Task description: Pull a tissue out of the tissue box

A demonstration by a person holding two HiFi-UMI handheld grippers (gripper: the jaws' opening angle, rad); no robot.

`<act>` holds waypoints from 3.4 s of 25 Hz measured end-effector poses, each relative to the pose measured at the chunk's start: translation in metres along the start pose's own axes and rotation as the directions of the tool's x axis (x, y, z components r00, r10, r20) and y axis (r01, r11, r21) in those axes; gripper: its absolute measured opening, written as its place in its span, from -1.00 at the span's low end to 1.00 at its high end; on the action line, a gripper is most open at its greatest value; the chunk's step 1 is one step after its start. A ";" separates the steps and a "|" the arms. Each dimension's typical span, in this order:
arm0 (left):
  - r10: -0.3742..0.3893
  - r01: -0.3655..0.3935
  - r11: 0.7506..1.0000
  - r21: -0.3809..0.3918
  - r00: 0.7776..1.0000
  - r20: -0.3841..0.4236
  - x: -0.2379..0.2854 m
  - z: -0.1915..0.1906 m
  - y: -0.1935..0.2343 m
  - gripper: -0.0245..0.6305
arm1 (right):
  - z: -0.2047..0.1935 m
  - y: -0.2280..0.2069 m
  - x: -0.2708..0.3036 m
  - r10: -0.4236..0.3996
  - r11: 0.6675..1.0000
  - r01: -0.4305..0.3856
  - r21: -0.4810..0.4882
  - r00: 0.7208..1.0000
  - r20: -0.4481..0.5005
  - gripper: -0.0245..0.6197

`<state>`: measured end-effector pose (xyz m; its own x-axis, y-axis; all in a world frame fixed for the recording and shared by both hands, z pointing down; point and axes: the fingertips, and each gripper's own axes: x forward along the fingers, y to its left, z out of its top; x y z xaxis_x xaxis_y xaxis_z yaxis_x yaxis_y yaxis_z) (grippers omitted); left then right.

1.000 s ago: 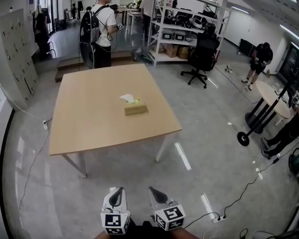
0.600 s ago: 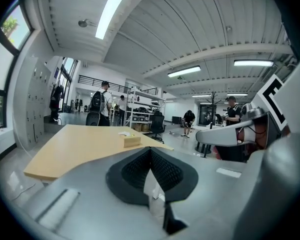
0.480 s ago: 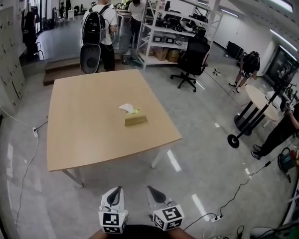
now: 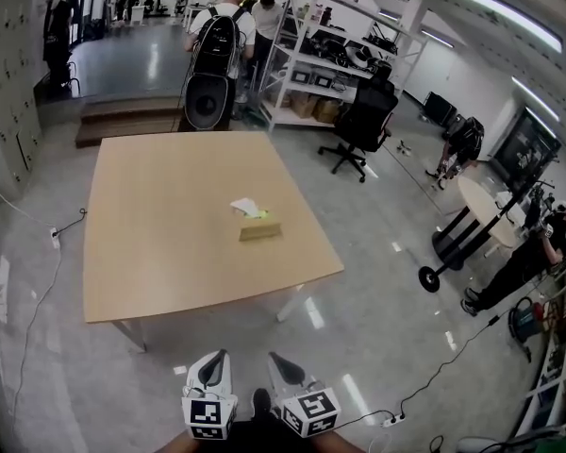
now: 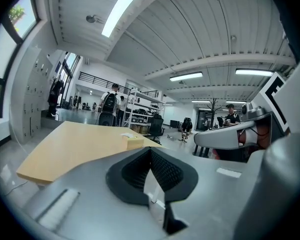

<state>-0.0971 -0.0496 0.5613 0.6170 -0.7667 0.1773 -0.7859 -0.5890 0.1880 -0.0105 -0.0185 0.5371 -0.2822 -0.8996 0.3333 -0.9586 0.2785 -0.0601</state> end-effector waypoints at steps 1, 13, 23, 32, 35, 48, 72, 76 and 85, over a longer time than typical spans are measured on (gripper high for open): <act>0.005 -0.005 1.000 -0.004 1.000 0.004 0.001 0.003 0.005 -0.87 | 0.001 0.002 0.005 0.004 1.000 -0.004 -0.003 1.000 0.000 -0.95; 0.135 -0.135 0.991 -0.015 0.991 -0.020 0.041 0.013 0.039 -0.87 | 0.014 -0.024 0.068 0.110 0.994 -0.110 0.007 0.994 0.004 -0.95; 0.144 -0.144 0.989 0.044 0.990 0.003 0.138 0.044 0.005 -0.87 | 0.043 -0.134 0.100 0.083 0.996 -0.084 0.019 0.995 0.061 -0.95; 0.208 -0.206 0.977 0.060 0.978 -0.020 0.173 0.044 -0.002 -0.87 | 0.046 -0.176 0.126 0.130 0.991 -0.133 0.034 0.989 0.077 -0.95; 0.228 -0.226 0.972 0.063 0.973 -0.031 0.177 0.045 0.001 -0.87 | 0.046 -0.181 0.129 0.138 0.989 -0.142 0.043 0.987 0.079 -0.95; 0.176 -0.173 0.983 0.061 0.983 -0.057 0.225 0.052 0.011 -0.87 | 0.047 -0.209 0.152 0.079 0.996 -0.080 0.044 0.996 0.031 -0.95; 0.200 -0.197 0.980 0.039 0.975 -0.098 0.374 0.077 0.180 -0.86 | 0.088 -0.242 0.395 0.079 0.984 -0.114 -0.140 0.969 -0.236 -0.61; 0.187 -0.186 0.982 0.014 0.974 -0.125 0.390 0.070 0.198 -0.74 | 0.071 -0.249 0.428 0.069 0.980 -0.124 -0.153 0.944 -0.322 -0.46; 0.152 -0.160 0.987 -0.031 0.973 -0.173 0.413 0.047 0.214 -0.68 | 0.030 -0.253 0.458 0.077 0.977 -0.158 -0.140 0.882 -0.464 -0.34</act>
<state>-0.0123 -0.5048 0.6294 0.4877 -0.7915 0.3683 -0.8728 -0.4508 0.1870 0.1021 -0.5108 0.6763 -0.3045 -0.6163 0.7263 -0.8869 0.4616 0.0198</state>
